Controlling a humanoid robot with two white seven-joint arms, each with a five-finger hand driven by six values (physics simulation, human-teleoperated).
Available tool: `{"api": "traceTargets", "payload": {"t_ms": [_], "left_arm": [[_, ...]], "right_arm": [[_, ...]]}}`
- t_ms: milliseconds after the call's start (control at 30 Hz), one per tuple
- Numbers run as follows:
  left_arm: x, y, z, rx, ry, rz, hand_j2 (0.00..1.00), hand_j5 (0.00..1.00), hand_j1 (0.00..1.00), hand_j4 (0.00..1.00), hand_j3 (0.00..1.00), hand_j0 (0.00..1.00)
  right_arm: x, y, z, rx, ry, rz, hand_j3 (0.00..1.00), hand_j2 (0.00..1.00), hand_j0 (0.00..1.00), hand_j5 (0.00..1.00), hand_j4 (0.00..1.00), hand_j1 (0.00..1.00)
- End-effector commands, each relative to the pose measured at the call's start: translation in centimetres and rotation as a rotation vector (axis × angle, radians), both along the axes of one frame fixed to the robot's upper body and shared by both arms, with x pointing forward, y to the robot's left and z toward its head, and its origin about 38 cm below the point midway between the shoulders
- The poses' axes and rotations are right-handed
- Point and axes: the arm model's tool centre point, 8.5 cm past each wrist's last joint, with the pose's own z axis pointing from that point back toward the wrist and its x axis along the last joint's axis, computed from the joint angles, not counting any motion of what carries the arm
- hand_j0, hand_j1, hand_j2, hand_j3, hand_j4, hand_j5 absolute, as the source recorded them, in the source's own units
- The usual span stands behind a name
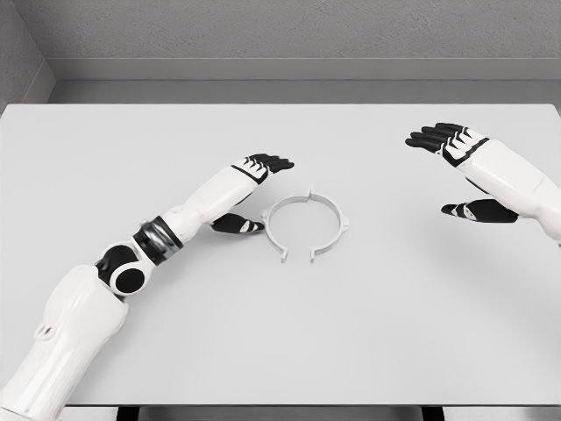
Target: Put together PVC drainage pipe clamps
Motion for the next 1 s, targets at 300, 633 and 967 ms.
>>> {"api": "traceTargets", "payload": {"t_ms": [300, 633, 967], "left_arm": [[-0.4, -1.3, -0.1, -0.01, 0.002, -0.026, 1.0, 1.0, 1.0, 1.0, 1.0, 1.0], [-2.2, -3.9, -1.2, -0.025, 0.019, -0.064, 1.0, 1.0, 1.0, 1.0, 1.0, 1.0], [-3.2, -4.9, -1.6, -0.033, 0.026, -0.093, 1.0, 1.0, 1.0, 1.0, 1.0, 1.0]], "right_arm": [[0.0, 0.0, 0.1, 0.007, 0.001, 0.0, 1.0, 1.0, 1.0, 1.0, 1.0, 1.0], [0.0, 0.0, 0.1, 0.007, -0.001, 0.0, 1.0, 1.0, 1.0, 1.0, 1.0, 1.0], [0.0, 0.0, 0.1, 0.007, 0.001, 0.0, 1.0, 1.0, 1.0, 1.0, 1.0, 1.0]]}}
